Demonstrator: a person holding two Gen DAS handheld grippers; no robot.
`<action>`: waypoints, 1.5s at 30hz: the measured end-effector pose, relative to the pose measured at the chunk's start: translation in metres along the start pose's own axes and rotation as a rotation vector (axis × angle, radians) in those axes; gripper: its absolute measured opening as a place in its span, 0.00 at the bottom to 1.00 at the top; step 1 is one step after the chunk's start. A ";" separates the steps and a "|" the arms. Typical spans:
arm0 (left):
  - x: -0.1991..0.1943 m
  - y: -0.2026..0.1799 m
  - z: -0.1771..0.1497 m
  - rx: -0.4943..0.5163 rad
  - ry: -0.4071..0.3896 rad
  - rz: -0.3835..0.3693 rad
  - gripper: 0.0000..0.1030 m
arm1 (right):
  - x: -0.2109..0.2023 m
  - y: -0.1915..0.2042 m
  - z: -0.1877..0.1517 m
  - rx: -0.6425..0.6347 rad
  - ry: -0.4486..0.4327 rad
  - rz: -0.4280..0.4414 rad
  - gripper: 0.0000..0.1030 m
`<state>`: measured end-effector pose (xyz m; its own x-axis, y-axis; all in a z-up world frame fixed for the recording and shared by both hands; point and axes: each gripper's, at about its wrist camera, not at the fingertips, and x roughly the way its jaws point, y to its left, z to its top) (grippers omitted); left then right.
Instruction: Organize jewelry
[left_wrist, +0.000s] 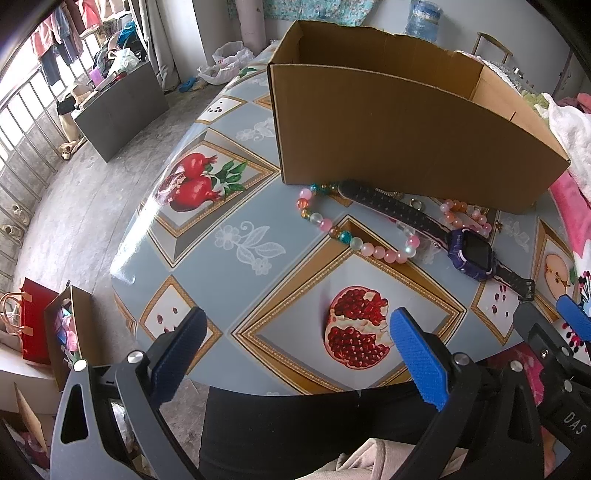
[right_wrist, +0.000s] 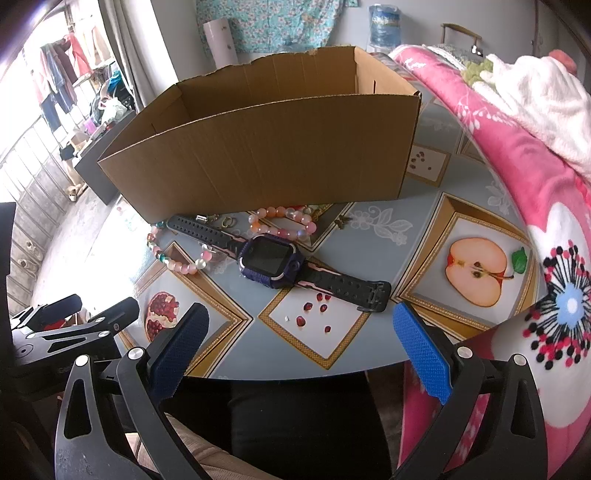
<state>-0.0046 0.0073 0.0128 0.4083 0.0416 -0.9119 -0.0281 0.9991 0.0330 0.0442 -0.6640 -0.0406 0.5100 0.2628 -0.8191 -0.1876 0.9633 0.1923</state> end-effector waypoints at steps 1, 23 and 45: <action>0.001 -0.001 0.000 0.000 0.003 0.000 0.95 | 0.001 0.000 0.000 0.000 0.001 0.001 0.93; 0.020 0.039 0.018 -0.053 -0.151 -0.231 0.95 | -0.003 -0.017 0.010 -0.140 -0.172 0.089 0.93; 0.024 0.010 0.034 0.111 -0.325 -0.309 0.80 | 0.053 0.026 0.021 -0.482 0.005 0.153 0.50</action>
<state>0.0360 0.0192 0.0053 0.6472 -0.2744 -0.7112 0.2309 0.9597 -0.1602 0.0841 -0.6236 -0.0676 0.4429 0.3975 -0.8036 -0.6265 0.7784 0.0398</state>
